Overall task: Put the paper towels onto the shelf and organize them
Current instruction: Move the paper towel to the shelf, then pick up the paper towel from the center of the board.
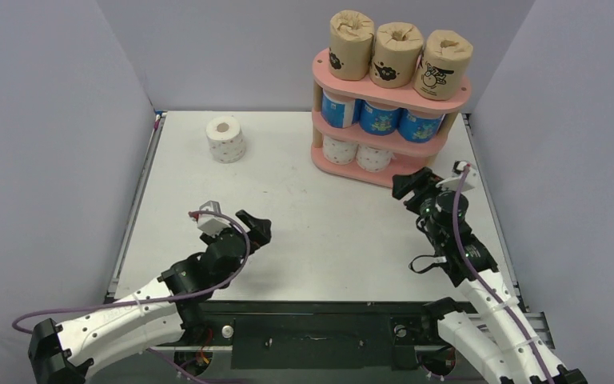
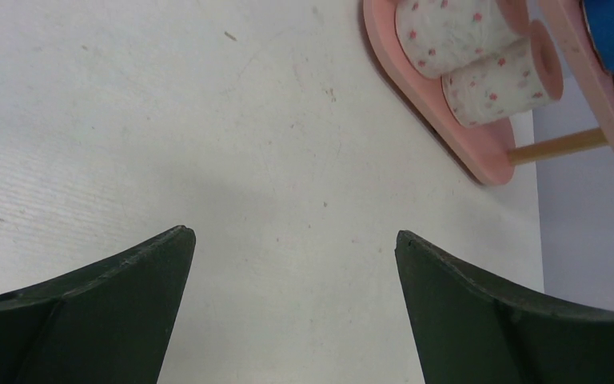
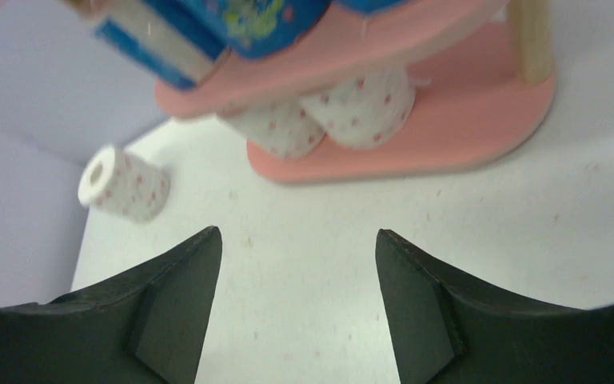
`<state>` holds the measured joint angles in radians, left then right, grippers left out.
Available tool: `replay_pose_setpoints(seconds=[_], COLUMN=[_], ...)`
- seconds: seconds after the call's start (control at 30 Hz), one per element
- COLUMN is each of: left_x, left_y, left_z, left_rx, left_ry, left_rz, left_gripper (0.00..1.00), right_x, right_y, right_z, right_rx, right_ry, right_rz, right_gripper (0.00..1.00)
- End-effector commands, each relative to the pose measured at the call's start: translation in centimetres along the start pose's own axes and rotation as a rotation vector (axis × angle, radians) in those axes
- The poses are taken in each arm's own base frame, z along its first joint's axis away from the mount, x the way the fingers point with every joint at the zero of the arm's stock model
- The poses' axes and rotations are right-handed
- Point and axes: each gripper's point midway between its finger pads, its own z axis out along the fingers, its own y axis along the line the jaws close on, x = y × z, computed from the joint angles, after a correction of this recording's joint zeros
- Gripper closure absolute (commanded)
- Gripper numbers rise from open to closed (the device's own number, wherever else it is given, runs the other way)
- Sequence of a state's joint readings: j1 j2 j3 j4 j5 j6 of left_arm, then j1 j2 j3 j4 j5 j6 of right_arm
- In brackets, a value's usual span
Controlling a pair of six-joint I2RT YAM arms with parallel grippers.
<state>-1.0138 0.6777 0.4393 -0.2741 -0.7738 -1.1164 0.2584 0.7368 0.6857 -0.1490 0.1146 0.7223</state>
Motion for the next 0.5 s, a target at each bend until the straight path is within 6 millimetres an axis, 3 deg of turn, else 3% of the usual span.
replay_pose_setpoints(seconds=[0.0,0.17,0.2,0.23,0.27,0.3,0.33,0.37,0.4,0.43,0.47], left_x=[-3.5,-8.4,-8.6,-10.3,-10.2,-12.0,-12.0,-13.8,-13.6,-15.3,-15.3], left_y=[-1.7,-2.3,-1.9,-2.4,-2.0,-2.4,-1.9,-2.2,-1.6,-1.7,-1.0], left_z=[0.9,3.3,4.2,4.6,5.6,6.0,7.1,7.5,8.6,9.0,10.1], left_rx=[0.007,-0.05,-0.081,-0.089,-0.124,-0.132,-0.17,-0.181,-0.219,-0.233,-0.268], left_ry=[-0.023,-0.046,-0.036,-0.052,-0.036,-0.059,-0.047,-0.076,-0.063,-0.091,-0.084], left_rz=[-0.001,-0.046,-0.031,-0.048,-0.027,-0.037,-0.018,-0.03,-0.01,-0.02,-0.006], left_gripper=[0.04,0.04,0.04,0.04,0.04,0.04,0.04,0.04,0.04,0.04,0.04], right_x=[5.4,10.5,11.4,12.3,13.0,13.7,14.1,14.8,15.2,15.6,16.1], right_y=[-1.0,-1.3,-1.6,-1.7,-2.0,-2.3,-2.6,-2.9,-3.2,-3.5,-3.9], right_z=[-1.9,-3.0,-3.1,-3.1,-3.1,-3.1,-3.1,-3.1,-3.1,-3.0,-3.0], right_rx=[0.041,0.028,0.036,0.04,0.053,0.072,0.088,0.106,0.118,0.135,0.158], right_ry=[0.121,0.238,0.256,0.275,0.291,0.307,0.32,0.337,0.347,0.354,0.363], right_rz=[-0.118,-0.174,-0.173,-0.185,-0.188,-0.206,-0.213,-0.235,-0.243,-0.26,-0.259], right_gripper=[0.34,0.32,0.31,0.3,0.28,0.27,0.25,0.24,0.23,0.22,0.21])
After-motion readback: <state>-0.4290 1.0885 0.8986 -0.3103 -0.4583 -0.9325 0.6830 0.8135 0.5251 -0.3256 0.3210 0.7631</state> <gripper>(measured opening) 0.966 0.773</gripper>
